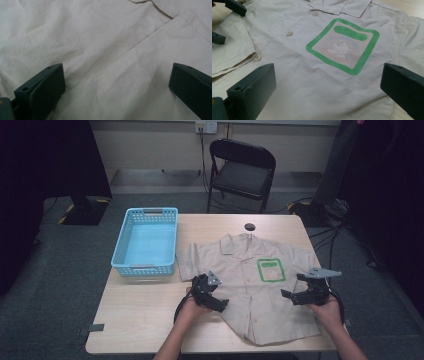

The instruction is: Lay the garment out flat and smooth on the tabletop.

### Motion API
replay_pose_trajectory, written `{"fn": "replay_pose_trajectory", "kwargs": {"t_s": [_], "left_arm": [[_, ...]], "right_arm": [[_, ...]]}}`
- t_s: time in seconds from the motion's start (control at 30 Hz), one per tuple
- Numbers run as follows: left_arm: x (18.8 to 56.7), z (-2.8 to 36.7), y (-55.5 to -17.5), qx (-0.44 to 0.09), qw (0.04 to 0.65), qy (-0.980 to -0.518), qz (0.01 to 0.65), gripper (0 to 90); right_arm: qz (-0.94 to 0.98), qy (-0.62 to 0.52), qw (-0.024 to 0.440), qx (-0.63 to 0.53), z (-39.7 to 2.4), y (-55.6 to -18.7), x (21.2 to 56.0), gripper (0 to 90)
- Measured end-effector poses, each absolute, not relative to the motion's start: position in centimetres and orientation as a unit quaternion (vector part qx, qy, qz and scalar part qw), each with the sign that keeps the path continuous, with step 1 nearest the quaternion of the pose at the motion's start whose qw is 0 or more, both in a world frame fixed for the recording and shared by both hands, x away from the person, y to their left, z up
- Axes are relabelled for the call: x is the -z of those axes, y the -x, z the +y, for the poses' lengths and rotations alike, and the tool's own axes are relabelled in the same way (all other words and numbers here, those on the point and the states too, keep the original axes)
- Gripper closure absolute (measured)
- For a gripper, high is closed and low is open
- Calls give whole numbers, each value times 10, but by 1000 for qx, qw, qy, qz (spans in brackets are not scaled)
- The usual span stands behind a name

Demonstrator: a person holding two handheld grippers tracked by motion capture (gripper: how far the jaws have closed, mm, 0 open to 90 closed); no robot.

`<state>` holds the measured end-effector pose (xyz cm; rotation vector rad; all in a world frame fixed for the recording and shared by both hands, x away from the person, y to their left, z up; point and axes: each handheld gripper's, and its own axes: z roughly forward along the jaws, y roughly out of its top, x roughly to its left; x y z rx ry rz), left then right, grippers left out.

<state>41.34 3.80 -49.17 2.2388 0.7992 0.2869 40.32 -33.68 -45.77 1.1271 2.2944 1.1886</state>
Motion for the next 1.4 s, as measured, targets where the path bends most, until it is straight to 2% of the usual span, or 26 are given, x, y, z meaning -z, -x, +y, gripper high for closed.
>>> {"fn": "replay_pose_trajectory", "kwargs": {"t_s": [0.7,1.4], "left_arm": [[492,38,-413,-111,365,-870,311,0],[492,38,-413,-112,365,-871,311,0]], "right_arm": [[815,-402,164,-384,-323,-427,473,0],[843,-389,169,-330,-311,-430,488,0]]}}
